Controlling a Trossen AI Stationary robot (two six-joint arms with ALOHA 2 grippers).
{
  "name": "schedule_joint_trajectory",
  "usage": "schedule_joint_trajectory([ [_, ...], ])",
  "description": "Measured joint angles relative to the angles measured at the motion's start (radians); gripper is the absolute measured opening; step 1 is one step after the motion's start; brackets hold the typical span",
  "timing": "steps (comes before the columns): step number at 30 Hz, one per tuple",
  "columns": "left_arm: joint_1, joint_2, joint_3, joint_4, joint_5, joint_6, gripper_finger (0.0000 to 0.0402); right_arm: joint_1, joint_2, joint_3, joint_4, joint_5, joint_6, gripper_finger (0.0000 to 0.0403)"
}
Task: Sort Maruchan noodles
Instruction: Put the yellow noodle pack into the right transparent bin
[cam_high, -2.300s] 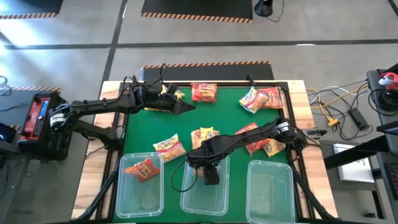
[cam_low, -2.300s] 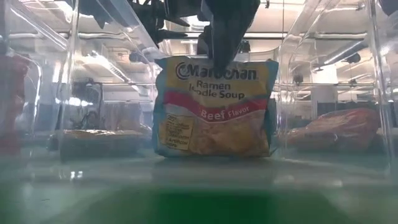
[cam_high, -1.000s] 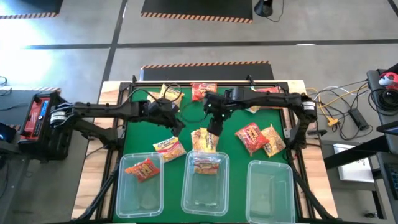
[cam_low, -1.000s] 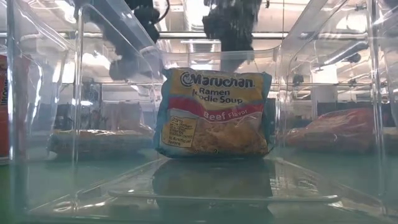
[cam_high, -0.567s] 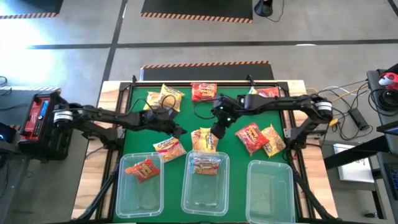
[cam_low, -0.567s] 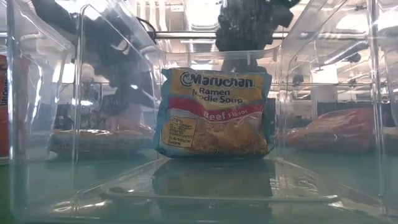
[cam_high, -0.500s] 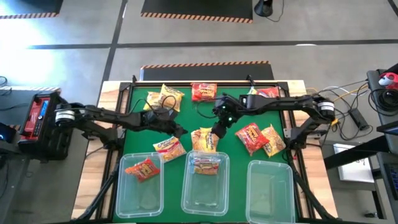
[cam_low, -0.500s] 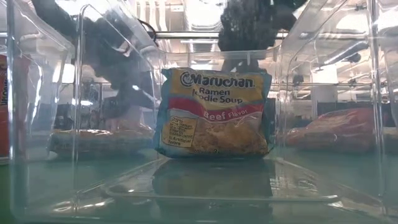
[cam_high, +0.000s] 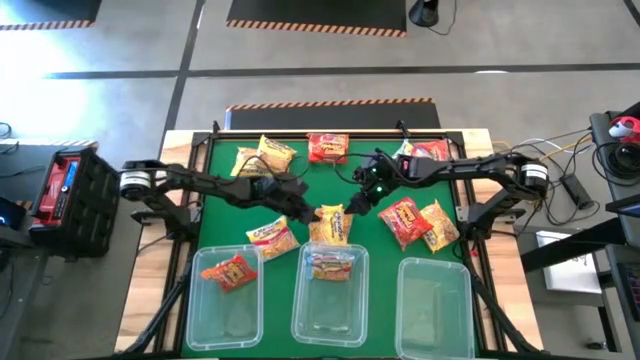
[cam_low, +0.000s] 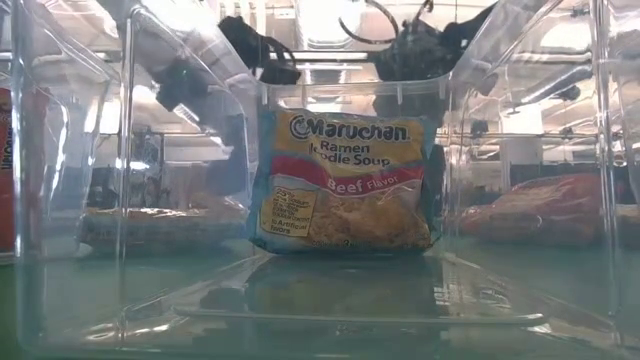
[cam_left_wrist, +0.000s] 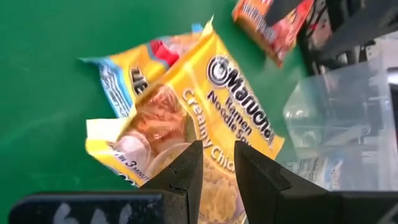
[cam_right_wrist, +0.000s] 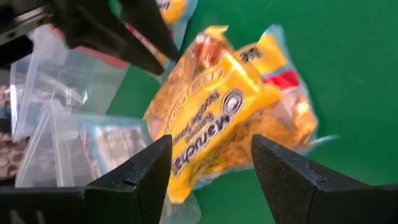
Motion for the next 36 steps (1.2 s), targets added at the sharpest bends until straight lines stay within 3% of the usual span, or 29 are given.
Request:
schedule_joint_trajectory([
  [13,-0.001,0.025,-0.009,-0.024,0.035,-0.068,0.0074,-0.013,0.038,-0.124,0.257,-0.039,0.083,0.0212],
  [21,-0.001,0.068,-0.011,-0.059,0.021,-0.099,0.0074,-0.013,0.123,-0.128,0.347,-0.043,0.112,0.0212],
  [29,-0.001,0.073,-0.003,-0.054,-0.001,-0.107,0.0074,-0.013,0.202,-0.127,0.564,-0.087,0.223,0.0212],
  [36,-0.001,0.079,-0.003,-0.052,-0.003,-0.108,0.0074,-0.012,0.225,-0.127,0.593,-0.088,0.265,0.0212],
])
